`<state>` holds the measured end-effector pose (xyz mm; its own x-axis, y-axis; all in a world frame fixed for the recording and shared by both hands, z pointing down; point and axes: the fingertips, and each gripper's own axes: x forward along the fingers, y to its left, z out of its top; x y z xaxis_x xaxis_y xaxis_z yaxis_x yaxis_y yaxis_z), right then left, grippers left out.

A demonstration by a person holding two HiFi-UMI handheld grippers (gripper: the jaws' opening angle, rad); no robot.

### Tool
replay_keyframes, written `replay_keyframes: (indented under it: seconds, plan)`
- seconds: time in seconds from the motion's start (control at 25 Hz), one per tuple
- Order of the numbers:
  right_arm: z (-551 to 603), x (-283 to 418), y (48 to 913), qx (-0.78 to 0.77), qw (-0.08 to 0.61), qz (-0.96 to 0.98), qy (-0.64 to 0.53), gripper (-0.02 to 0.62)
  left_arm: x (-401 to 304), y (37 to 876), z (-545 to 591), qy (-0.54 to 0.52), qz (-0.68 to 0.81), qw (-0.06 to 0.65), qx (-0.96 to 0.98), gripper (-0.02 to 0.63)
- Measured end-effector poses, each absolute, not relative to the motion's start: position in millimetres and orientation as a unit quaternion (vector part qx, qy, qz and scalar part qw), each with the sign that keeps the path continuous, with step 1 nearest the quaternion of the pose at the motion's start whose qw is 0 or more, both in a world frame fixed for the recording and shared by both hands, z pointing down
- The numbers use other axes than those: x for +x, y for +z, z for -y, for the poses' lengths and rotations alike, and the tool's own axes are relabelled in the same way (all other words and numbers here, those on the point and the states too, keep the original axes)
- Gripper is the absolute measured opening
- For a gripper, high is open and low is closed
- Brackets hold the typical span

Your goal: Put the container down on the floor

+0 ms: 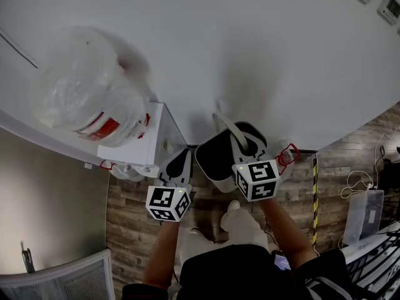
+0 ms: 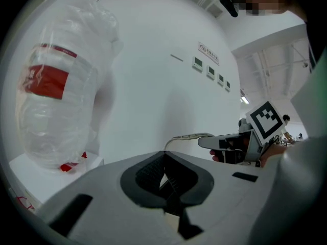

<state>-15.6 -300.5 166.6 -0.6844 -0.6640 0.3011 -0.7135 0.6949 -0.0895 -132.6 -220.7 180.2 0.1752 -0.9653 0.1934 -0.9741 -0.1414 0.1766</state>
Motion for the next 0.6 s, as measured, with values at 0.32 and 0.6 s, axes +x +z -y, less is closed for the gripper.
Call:
replay_keyframes:
  seconds: [0.32, 0.6]
  plan:
    - [321, -34, 203, 0.389, 0.098, 0.910, 0.102, 0.031, -155, 216, 238, 0.002, 0.641, 0.122, 0.758, 0.015]
    - [324, -54, 237, 0.383, 0.094, 0.914, 0.095, 0.031, -170, 257, 245, -0.007, 0.641, 0.125, 0.758, 0.015]
